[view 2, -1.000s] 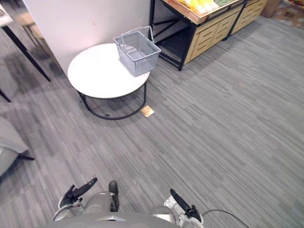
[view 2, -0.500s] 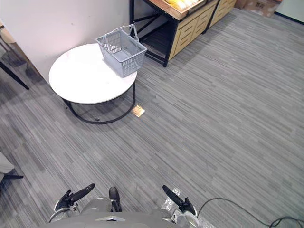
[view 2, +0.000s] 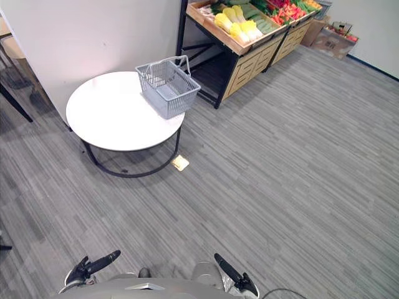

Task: Pick vegetable in the basket

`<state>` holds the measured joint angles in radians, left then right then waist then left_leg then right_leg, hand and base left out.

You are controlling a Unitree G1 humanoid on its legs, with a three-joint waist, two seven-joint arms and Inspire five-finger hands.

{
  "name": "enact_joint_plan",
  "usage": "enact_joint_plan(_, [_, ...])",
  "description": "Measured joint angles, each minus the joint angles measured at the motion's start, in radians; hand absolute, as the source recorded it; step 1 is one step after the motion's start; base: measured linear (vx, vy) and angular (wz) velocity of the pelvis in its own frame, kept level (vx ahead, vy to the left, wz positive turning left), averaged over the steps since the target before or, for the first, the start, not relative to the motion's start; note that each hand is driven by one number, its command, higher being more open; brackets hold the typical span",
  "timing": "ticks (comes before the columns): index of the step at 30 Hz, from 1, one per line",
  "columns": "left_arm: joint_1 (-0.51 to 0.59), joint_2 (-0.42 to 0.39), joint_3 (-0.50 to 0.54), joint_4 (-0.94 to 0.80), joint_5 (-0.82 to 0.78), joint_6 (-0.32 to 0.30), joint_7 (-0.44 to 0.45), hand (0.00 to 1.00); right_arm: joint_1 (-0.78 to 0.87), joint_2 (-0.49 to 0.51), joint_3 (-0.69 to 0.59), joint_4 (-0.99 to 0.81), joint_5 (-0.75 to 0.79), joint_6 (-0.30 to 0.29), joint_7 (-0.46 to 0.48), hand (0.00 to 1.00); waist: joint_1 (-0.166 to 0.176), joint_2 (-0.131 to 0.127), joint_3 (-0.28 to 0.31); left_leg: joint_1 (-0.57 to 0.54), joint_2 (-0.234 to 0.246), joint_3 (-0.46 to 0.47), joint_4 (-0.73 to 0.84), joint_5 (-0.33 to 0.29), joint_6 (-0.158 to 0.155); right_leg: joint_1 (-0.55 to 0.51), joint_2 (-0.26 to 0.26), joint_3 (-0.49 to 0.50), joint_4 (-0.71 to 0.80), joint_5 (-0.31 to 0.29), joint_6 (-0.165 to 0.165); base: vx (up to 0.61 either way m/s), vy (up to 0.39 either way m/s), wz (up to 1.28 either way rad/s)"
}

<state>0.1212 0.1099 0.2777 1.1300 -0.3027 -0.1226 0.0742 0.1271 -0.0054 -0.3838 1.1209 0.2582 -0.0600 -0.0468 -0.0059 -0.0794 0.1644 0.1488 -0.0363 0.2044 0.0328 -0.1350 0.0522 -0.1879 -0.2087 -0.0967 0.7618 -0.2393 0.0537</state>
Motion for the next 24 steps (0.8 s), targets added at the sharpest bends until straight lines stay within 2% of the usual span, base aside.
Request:
enact_joint_plan(2, [0.001,-0.016,0.0,0.0,0.0,0.0,0.0,1.0,0.001,-0.013,-0.001,-0.001,0.003,-0.001,0.001,1.0,-0.001,0.032,0.017,0.034,0.028,0.003,-0.002,-0.019,-0.018,-0.043,0.039,-0.033,-0.127,0.002,0.003,0.31,0.018,0.05])
enact_joint_plan(3, [0.002,-0.025,0.0,0.0,0.001,0.0,0.0,1.0,0.0,-0.022,0.001,-0.007,0.006,-0.001,0.001,1.0,-0.002,0.049,0.025,0.047,0.046,0.004,-0.005,-0.03,-0.037,-0.078,0.064,-0.043,-0.239,0.025,0.026,0.35,-0.021,0.08])
enact_joint_plan(4, [0.001,-0.031,0.001,0.0,0.001,0.0,0.001,1.0,-0.001,-0.027,0.003,-0.015,0.003,-0.001,0.0,1.0,-0.003,0.06,0.034,0.064,0.06,0.002,-0.009,-0.041,-0.055,-0.107,0.083,-0.051,-0.362,0.059,0.053,0.37,-0.044,0.09])
enact_joint_plan(5, [0.001,-0.034,0.001,0.0,0.001,0.0,0.002,1.0,-0.001,-0.029,0.003,-0.018,0.003,-0.001,0.0,1.0,-0.004,0.064,0.038,0.077,0.065,0.002,-0.014,-0.047,-0.064,-0.115,0.089,-0.055,-0.428,0.095,0.047,0.42,-0.093,0.18])
enact_joint_plan(6, [0.005,-0.035,0.005,0.0,0.002,0.0,0.003,1.0,0.004,-0.026,0.004,-0.021,0.001,-0.001,0.0,1.0,-0.009,0.063,0.039,0.107,0.066,-0.005,-0.022,-0.06,-0.087,-0.121,0.091,-0.065,-0.544,0.169,0.048,0.46,-0.137,0.33])
enact_joint_plan(7, [0.012,-0.035,0.012,0.0,0.002,0.0,0.005,1.0,0.015,-0.022,0.004,-0.021,-0.002,0.001,-0.001,1.0,-0.018,0.058,0.038,0.136,0.064,-0.014,-0.022,-0.082,-0.121,-0.119,0.089,-0.068,-0.593,0.221,0.039,0.58,-0.211,0.45])
enact_joint_plan(8, [0.019,-0.036,0.014,0.0,0.003,0.0,0.006,1.0,0.016,-0.02,0.004,-0.021,-0.003,0.003,-0.001,1.0,-0.025,0.056,0.038,0.153,0.064,-0.024,-0.022,-0.091,-0.135,-0.118,0.085,-0.067,-0.59,0.232,0.026,0.62,-0.278,0.64])
enact_joint_plan(9, [0.027,-0.036,0.016,-0.007,0.009,-0.003,0.006,1.0,0.039,-0.013,0.004,-0.022,-0.004,0.004,0.0,1.0,-0.033,0.048,0.034,0.192,0.063,-0.045,-0.021,-0.115,-0.17,-0.116,0.073,-0.066,-0.557,0.234,0.014,0.63,-0.35,0.66])
enact_joint_plan(10, [0.028,-0.052,0.026,-0.011,0.03,-0.004,0.009,1.0,0.049,-0.022,0.003,-0.026,-0.004,0.005,0.003,1.0,-0.041,0.057,0.029,0.219,0.085,-0.055,-0.015,-0.14,-0.184,-0.141,0.074,-0.07,-0.451,0.297,-0.01,0.42,-0.256,0.59])
enact_joint_plan(11, [0.026,-0.065,0.036,-0.011,0.037,-0.004,0.009,1.0,0.049,-0.029,0.003,-0.03,-0.005,0.005,0.007,1.0,-0.044,0.073,0.027,0.224,0.103,-0.057,-0.009,-0.148,-0.193,-0.16,0.08,-0.076,-0.393,0.275,-0.027,0.48,-0.365,0.28])
enact_joint_plan(12, [0.024,-0.084,0.055,-0.014,0.036,-0.004,0.007,1.0,0.041,-0.039,0.006,-0.04,-0.01,0.003,0.012,1.0,-0.046,0.101,0.022,0.215,0.136,-0.055,0.029,-0.153,-0.201,-0.187,0.097,-0.092,-0.308,0.197,-0.045,0.47,-0.381,0.05])
enact_joint_plan(13, [0.022,-0.092,0.056,-0.015,0.036,-0.005,0.007,1.0,0.034,-0.041,0.004,-0.045,-0.011,0.003,0.013,1.0,-0.049,0.109,0.024,0.203,0.152,-0.055,0.071,-0.153,-0.202,-0.194,0.11,-0.097,-0.268,0.162,-0.062,0.56,-0.451,-0.04])
enact_joint_plan(15, [0.018,-0.093,0.067,-0.014,0.037,-0.004,0.005,1.0,0.025,-0.043,0.003,-0.055,-0.012,0.001,0.015,1.0,-0.053,0.115,0.026,0.175,0.189,-0.053,0.184,-0.137,-0.225,-0.183,0.137,-0.109,-0.219,0.095,-0.091,0.39,-0.309,-0.09])
enact_joint_plan(17, [-0.003,-0.097,0.084,-0.018,0.035,-0.004,0.001,1.0,0.014,-0.044,0.004,-0.054,-0.012,0.001,0.013,1.0,-0.052,0.11,0.029,0.109,0.226,-0.071,0.376,-0.064,-0.249,-0.126,0.168,-0.114,-0.244,0.059,-0.112,0.42,-0.325,-0.09])
enact_joint_plan(18, [-0.008,-0.093,0.091,-0.026,0.033,-0.005,-0.001,1.0,0.013,-0.049,0.009,-0.056,-0.012,0.0,0.013,1.0,-0.053,0.105,0.032,0.058,0.245,-0.077,0.506,0.016,-0.261,-0.08,0.183,-0.113,-0.281,0.049,-0.117,0.34,-0.247,-0.05])
enact_joint_plan(19, [-0.01,-0.095,0.095,-0.038,0.029,-0.005,-0.002,1.0,0.013,-0.047,0.022,-0.057,-0.011,-0.001,0.012,1.0,-0.052,0.093,0.039,0.005,0.269,-0.071,0.628,0.072,-0.258,-0.036,0.198,-0.108,-0.322,0.046,-0.122,0.44,-0.306,-0.2])
enact_joint_plan(20, [-0.011,-0.104,0.1,-0.052,0.017,-0.006,-0.012,1.0,0.006,-0.06,0.023,-0.036,-0.011,-0.003,0.011,1.0,-0.047,0.094,0.039,-0.059,0.301,-0.039,0.79,0.038,-0.265,0.036,0.216,-0.095,-0.378,0.051,-0.126,0.3,-0.206,-0.21])
enact_joint_plan(21, [-0.011,-0.104,0.102,-0.054,0.014,-0.007,-0.012,1.0,0.004,-0.06,0.022,-0.029,-0.01,-0.003,0.01,1.0,-0.046,0.093,0.039,-0.067,0.303,-0.029,0.811,0.027,-0.264,0.05,0.217,-0.095,-0.387,0.054,-0.129,0.29,-0.157,-0.25])
enact_joint_plan(22, [-0.012,-0.107,0.103,-0.059,0.0,-0.007,-0.012,1.0,-0.001,-0.061,0.02,-0.011,-0.006,-0.005,0.007,1.0,-0.047,0.09,0.041,-0.093,0.306,0.013,0.848,-0.008,-0.247,0.111,0.216,-0.089,-0.428,0.055,-0.131,0.17,-0.053,-0.11])
enact_joint_plan(23, [-0.012,-0.111,0.105,-0.064,-0.004,-0.007,-0.013,1.0,-0.002,-0.064,0.017,-0.003,-0.005,-0.006,0.005,1.0,-0.048,0.088,0.042,-0.106,0.306,0.035,0.847,-0.023,-0.239,0.138,0.215,-0.085,-0.449,0.059,-0.133,0.26,-0.058,-0.16])
enact_joint_plan(24, [-0.012,-0.114,0.109,-0.069,-0.004,-0.012,-0.014,1.0,-0.006,-0.068,0.002,0.014,-0.005,-0.006,0.001,1.0,-0.042,0.087,0.042,-0.134,0.305,0.08,0.821,-0.057,-0.217,0.188,0.213,-0.075,-0.498,0.067,-0.13,0.24,-0.001,-0.18])
